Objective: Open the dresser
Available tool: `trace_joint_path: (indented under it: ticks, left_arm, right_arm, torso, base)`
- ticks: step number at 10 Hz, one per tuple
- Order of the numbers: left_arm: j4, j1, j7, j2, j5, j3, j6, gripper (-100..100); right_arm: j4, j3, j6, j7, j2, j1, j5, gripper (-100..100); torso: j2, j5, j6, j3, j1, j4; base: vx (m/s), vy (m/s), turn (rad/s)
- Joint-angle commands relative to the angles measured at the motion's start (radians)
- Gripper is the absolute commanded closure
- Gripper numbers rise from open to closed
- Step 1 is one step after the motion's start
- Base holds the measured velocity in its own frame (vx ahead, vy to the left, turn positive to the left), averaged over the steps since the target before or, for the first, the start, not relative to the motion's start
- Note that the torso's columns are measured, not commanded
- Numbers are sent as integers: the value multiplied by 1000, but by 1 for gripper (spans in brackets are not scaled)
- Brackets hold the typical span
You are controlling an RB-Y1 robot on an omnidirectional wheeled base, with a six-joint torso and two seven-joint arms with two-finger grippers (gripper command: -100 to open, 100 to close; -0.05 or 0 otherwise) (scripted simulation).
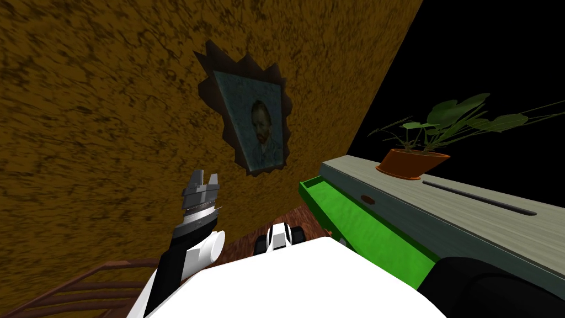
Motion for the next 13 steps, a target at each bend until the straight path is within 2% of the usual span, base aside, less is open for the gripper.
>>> trace_joint_path:
  ticks: [1, 2, 3, 4, 5, 6, 7, 8, 13]
  left_arm:
    - [0, 0, 0, 0, 0, 0, 0, 0]
    - [0, 0, 0, 0, 0, 0, 0, 0]
    - [0, 0, 0, 0, 0, 0, 0, 0]
    - [0, 0, 0, 0, 0, 0, 0, 0]
    - [0, 0, 0, 0, 0, 0, 0, 0]
    - [0, 0, 0, 0, 0, 0, 0, 0]
    - [0, 0, 0, 0, 0, 0, 0, 0]
    - [0, 0, 0, 0, 0, 0, 0, 0]
    - [0, 0, 0, 0, 0, 0, 0, 0]
  right_arm:
    - [-38, 9, 15, 5, 0, 2, 11, -100]
    - [-38, 9, 15, 5, 0, 2, 11, -100]
    - [-62, 23, 16, 26, -1, 22, 14, -100]
    - [-73, 23, 16, 26, -1, 22, 14, -100]
    - [-74, 23, 16, 26, -1, 22, 14, -100]
    - [-74, 23, 16, 26, -1, 22, 14, -100]
    - [-52, 13, 21, 28, -11, 30, 17, -100]
    - [-52, 13, 21, 28, -12, 31, 17, 0]
    - [-52, 13, 21, 28, -12, 31, 16, 0]
  torso:
    - [-1, -1, -1, 1, 0, 0]
    - [-1, 0, -1, 0, 1, 0]
    - [-1, 0, -1, 0, 2, 0]
    - [-1, 0, -1, 0, 1, 0]
    - [-2, 0, -2, 0, -1, 0]
    - [-5, -8, -3, 3, -8, -2]
    - [-8, -12, -2, 4, -15, -3]
    - [-9, -16, -1, 4, -18, -6]
    - [-8, -18, 0, 5, -18, -8]
  base:
    - [0, 0, 0]
    - [0, 0, 0]
    - [6, -7, -38]
    - [7, -11, -23]
    - [3, -16, -2]
    - [0, 0, 0]
    - [-3, 6, -2]
    - [0, 0, 0]
    - [0, 0, 0]
